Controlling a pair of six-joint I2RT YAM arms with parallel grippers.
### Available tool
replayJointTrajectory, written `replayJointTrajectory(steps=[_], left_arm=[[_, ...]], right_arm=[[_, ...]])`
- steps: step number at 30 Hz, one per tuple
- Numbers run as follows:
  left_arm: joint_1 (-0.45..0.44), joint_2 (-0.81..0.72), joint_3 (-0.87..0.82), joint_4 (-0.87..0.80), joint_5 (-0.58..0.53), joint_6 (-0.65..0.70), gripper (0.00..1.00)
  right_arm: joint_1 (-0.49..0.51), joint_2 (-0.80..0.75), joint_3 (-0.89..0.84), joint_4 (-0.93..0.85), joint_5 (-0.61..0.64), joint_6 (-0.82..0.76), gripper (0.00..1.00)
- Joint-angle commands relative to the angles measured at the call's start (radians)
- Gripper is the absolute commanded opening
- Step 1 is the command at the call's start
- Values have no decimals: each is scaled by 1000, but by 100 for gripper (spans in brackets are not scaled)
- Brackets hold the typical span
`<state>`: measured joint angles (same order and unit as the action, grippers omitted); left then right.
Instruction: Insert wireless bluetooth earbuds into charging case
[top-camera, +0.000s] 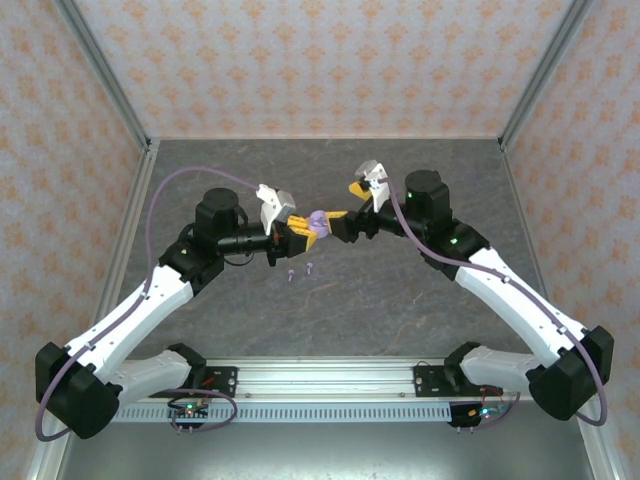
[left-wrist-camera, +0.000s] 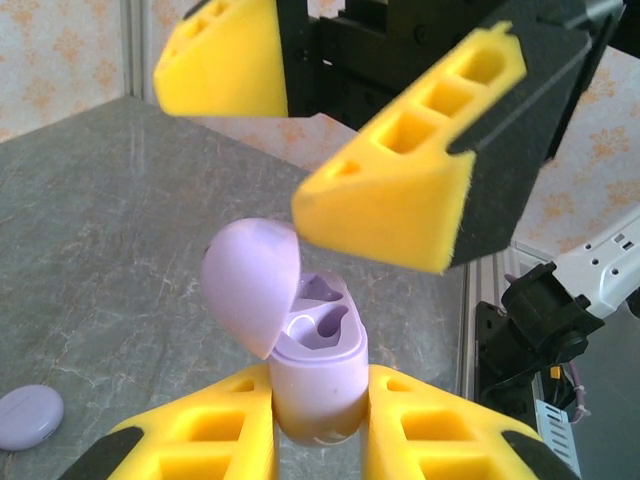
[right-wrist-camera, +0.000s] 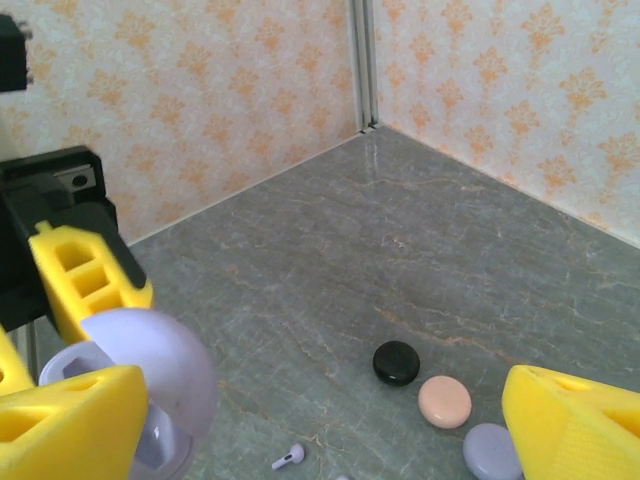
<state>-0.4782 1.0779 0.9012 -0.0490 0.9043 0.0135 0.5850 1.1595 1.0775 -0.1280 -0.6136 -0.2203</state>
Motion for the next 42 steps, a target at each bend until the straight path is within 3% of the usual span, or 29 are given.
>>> replayJointTrajectory(steps=[1,10,18,24,35,42], left_arm=[[-10,-9,18,-12,13,34,22],[-10,-46,-6,-41,-76,55,21],[-10,-160,-6,-159,-174,127,20],[-10,-251,24,-281,-207,180,20],[-10,-347,48,-295,-149,191,19],[-10,-342,51,-264,-109,184,15]], right_arm=[[-8,17,58,-30,7,11,92],[-24,-40,62,-48,6,43,92],[-24,18,90,-190,108,283,88],[-18,210,115,-213,18,502,73],[141,499,214,-293,133,680,52],[239,696,328,-392,176,694,49]])
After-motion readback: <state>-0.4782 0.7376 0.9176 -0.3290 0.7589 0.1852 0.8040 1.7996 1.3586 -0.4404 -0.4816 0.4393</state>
